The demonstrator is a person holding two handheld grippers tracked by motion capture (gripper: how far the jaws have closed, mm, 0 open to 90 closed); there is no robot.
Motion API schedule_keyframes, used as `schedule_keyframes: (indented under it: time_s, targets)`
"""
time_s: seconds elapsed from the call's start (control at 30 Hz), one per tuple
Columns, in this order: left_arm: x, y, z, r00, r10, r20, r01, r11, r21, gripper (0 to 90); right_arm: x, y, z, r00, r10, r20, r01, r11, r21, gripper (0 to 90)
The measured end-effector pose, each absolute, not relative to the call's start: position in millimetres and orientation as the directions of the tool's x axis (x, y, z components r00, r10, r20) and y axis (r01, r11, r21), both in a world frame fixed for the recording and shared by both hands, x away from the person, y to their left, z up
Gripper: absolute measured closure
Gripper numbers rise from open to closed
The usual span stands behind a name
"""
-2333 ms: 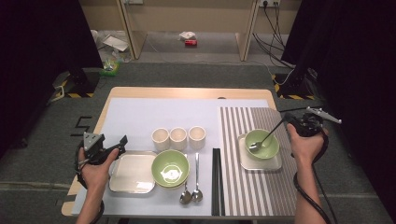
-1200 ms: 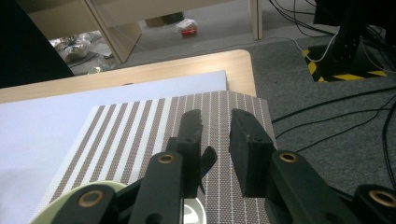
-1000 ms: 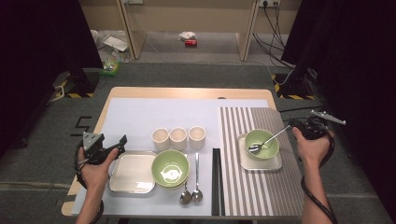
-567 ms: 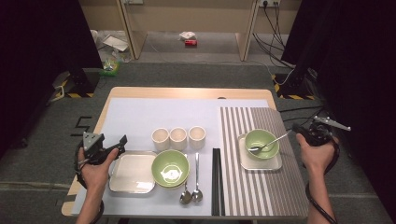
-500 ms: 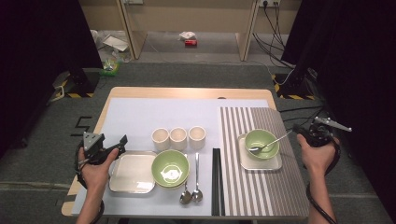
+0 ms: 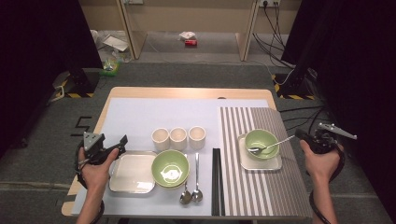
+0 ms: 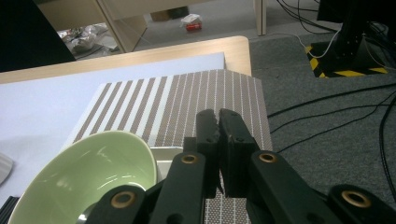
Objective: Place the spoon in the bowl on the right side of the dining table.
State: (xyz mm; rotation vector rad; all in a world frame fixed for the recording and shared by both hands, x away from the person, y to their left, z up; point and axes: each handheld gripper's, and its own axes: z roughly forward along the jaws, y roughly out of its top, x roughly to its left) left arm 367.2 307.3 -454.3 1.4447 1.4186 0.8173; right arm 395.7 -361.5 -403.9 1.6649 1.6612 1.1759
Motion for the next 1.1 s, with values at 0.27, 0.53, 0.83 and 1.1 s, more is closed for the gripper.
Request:
schedule_keyframes:
  time_s: [0.27, 0.53, 0.83, 1.1]
  targets:
    - [368, 306, -455, 0.116, 0.983, -0.141, 0.373, 0.088, 0.924, 8.6, 387, -362, -403, -0.122, 0.969, 0.216, 0.533, -0.120, 0.838, 87.4]
    - [368, 307, -455, 0.114, 0.983, -0.143, 0.372, 0.092, 0.924, 8.6, 382, -362, -405, -0.121, 0.969, 0.216, 0.529, -0.121, 0.840, 87.0]
    - [368, 307, -455, 0.113, 0.983, -0.144, 0.372, 0.092, 0.924, 8.6, 377, -362, -405, -0.127, 0.966, 0.224, 0.519, -0.128, 0.845, 87.1]
    - [368, 307, -455, 0.113, 0.983, -0.144, 0.372, 0.093, 0.924, 8.6, 371, -362, -407, -0.130, 0.967, 0.218, 0.515, -0.122, 0.848, 86.6]
